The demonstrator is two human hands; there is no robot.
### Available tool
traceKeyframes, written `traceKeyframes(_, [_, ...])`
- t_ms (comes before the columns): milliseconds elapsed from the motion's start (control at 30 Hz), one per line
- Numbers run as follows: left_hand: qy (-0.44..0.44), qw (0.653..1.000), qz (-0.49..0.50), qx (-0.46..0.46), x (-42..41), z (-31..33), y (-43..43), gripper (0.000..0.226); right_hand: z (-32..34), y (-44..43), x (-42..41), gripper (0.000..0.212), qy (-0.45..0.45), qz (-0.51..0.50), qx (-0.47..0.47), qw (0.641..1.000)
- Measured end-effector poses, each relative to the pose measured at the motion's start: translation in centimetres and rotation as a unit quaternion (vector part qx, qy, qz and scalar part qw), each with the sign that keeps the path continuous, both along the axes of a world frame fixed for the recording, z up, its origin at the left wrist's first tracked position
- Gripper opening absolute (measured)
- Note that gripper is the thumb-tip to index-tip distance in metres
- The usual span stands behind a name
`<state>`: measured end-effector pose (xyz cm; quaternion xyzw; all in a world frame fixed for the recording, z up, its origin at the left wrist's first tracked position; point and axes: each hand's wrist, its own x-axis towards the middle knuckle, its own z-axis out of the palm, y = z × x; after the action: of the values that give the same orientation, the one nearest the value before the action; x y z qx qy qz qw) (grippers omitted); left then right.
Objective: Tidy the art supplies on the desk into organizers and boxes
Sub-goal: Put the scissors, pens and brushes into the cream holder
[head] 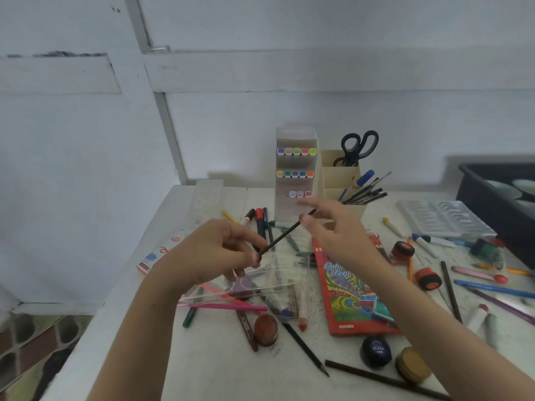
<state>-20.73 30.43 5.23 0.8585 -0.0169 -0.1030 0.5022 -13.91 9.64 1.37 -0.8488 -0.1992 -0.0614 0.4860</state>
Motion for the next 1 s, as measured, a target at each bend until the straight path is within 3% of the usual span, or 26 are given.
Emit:
traceKeyframes(233, [-0.037, 0.999, 0.020, 0.013, 0.9, -1.4, 0.0, 0.020, 2.0, -0.2, 1.4, 0.044, 0.066, -0.144, 0.181, 0.971])
traceKeyframes(333, [-0.050, 0.998, 0.045, 0.003, 1.4, -2.3, -0.3, 0.019, 3.1, -0.3, 1.4, 0.038, 0.103, -0.082, 0.328, 0.935])
traceKeyframes(433, [-0.068, 0.992, 0.101, -0.023, 1.9, -3.0, -0.6, 0.018, 4.2, -0.3, 1.2, 0.032, 0.107, -0.035, 0.367, 0.923])
traceKeyframes(600, [-0.108, 0.985, 0.134, -0.019, 2.7, -3.6, -0.7, 0.021, 6.5, -1.4, 1.7, 0.017, -0.057, -0.059, 0.315, 0.946])
traceKeyframes(700, [-0.113, 0.983, 0.142, -0.017, 3.1, -3.8, -0.4, 0.020, 7.3, -3.2, 3.1, 0.019, -0.221, -0.123, 0.228, 0.940])
traceKeyframes(767, [-0.111, 0.983, 0.144, -0.019, 3.3, -3.9, -0.1, 0.020, 7.3, -4.1, 4.2, 0.010, -0.294, -0.146, 0.143, 0.934])
traceKeyframes(833, [-0.109, 0.983, 0.144, -0.021, 3.6, -4.1, 0.0, 0.019, 6.7, -4.4, 5.3, 0.006, -0.304, -0.155, 0.073, 0.937])
traceKeyframes(1000, [-0.109, 0.982, 0.147, -0.036, 4.0, -4.5, 0.2, 0.019, 4.7, -3.9, 7.5, 0.008, -0.223, -0.151, -0.036, 0.962])
